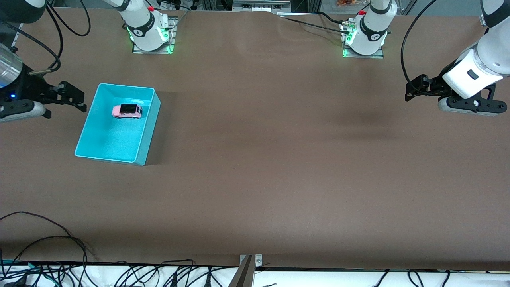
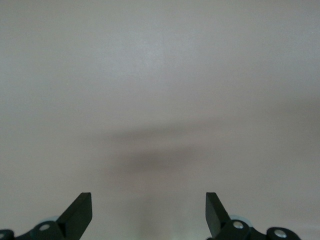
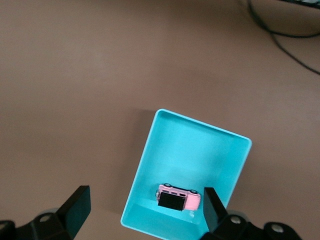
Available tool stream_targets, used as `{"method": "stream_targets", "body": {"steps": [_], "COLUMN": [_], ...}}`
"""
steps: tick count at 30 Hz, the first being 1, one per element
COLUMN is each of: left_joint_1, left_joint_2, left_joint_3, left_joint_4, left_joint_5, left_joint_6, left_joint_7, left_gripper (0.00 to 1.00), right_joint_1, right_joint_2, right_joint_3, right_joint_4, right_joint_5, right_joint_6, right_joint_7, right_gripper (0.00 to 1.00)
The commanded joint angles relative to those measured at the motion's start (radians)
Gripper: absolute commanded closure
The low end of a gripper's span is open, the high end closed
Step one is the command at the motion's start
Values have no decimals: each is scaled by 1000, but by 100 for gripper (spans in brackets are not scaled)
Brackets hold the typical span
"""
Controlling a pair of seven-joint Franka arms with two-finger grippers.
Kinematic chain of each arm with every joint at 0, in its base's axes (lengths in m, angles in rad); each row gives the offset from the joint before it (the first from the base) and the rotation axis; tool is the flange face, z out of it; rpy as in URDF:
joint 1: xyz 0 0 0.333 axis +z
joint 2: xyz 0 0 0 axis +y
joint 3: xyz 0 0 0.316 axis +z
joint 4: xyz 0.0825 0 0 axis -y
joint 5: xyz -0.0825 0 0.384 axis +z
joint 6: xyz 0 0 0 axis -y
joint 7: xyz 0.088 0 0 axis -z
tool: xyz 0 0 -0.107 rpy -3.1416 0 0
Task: Wind and store pink jeep toy
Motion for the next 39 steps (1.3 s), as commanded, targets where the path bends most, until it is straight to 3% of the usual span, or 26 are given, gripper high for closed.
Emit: {"method": "stream_targets", "body": {"steps": [1, 10, 21, 39], "left_joint_1": [4, 4, 4, 1], "left_joint_2": [15, 15, 17, 17], "left_joint_3": [-1, 0, 0, -1], "left_joint_4": [36, 35, 35, 35], "left_joint_5": [-10, -10, -10, -10], "left_joint_6": [-24, -24, -24, -22], "left_joint_7": [-9, -7, -7, -10], "left_gripper": [0, 0, 0, 0], "right_joint_1": [-2, -5, -4, -8], "right_joint_2": [30, 1, -134, -72], "right_joint_3": [-7, -10, -7, -12], "right_joint_4": [75, 74, -89, -54], "right_joint_5": [-64, -25, -25, -25], "right_joint_6": [-13, -138, -134, -91], "right_joint_7": [34, 43, 147, 132], "right_gripper": [0, 0, 0, 0]}}
